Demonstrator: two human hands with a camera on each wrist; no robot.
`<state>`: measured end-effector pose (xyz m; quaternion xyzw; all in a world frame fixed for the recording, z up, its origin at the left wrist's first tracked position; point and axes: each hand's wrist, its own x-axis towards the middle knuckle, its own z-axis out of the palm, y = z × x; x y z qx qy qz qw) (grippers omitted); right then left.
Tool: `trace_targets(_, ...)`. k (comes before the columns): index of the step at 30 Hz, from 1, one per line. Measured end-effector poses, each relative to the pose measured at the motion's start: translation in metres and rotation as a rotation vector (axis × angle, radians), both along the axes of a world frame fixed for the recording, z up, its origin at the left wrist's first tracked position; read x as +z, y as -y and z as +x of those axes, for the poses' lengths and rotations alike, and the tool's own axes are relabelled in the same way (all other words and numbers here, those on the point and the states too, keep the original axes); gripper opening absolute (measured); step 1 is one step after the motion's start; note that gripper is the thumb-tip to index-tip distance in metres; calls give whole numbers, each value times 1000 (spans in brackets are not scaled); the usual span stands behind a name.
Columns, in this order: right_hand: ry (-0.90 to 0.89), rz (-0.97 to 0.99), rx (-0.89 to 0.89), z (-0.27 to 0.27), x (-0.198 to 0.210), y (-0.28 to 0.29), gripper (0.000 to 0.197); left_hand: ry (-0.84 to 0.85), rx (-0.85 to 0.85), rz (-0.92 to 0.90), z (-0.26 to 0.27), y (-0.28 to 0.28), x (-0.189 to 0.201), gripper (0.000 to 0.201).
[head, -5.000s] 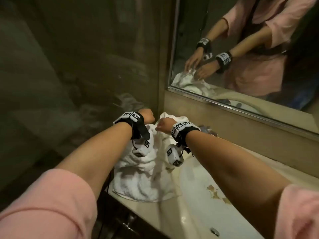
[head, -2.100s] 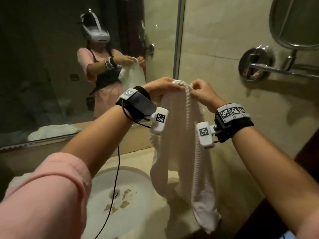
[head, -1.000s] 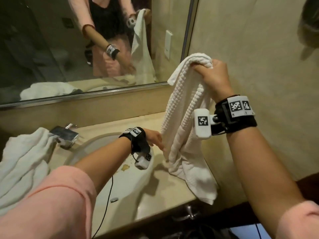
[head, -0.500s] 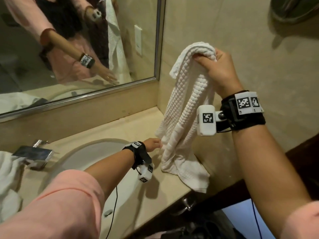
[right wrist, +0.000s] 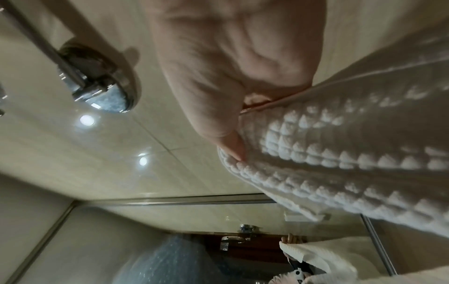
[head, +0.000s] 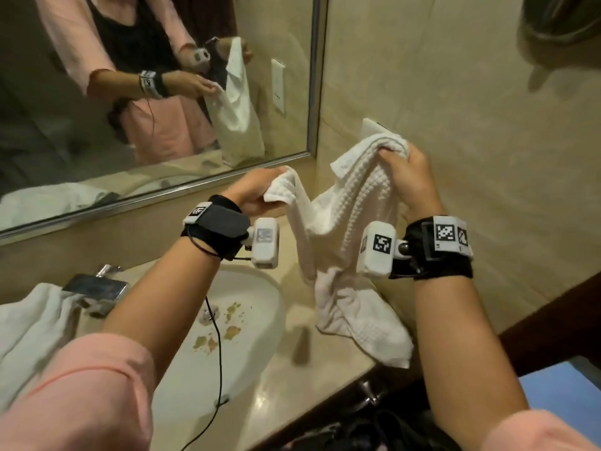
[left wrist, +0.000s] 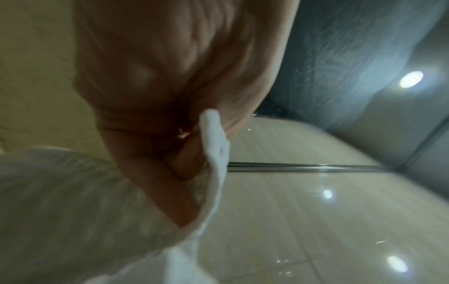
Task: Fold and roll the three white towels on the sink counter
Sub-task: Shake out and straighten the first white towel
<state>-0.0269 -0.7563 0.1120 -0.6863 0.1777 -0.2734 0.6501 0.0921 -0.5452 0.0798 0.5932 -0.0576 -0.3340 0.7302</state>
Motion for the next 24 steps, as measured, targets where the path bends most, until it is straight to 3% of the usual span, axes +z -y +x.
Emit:
trace_targets(4, -35, 239, -59, -6, -24, -9, 14, -26, -162, -9, -19, -4, 37, 19)
trace_targets(7, -21, 397, -92, -15, -44, -13, 12, 87, -272, 68, -36, -3, 36, 11)
trace_targets(9, -35, 465, -115, -22, -56, -14, 15, 48, -305, 28, -47, 2, 27, 17)
trace_targets(13, -152, 507, -155, -36, -79, -12, 10, 50, -116, 81, -53, 17, 7, 19)
trace_targets(20, -344, 347, -146, -54, -99, -16, 8, 364, 78, 372, -53, 23, -8, 23)
trace_targets(22, -376, 278, -167, -58, -104, -13, 15, 420, 132, 433, -54, 24, -12, 18)
trace_targets(24, -418, 210, -201, -62, -107, -9, 35, 421, 200, 458, -53, 21, -18, 19)
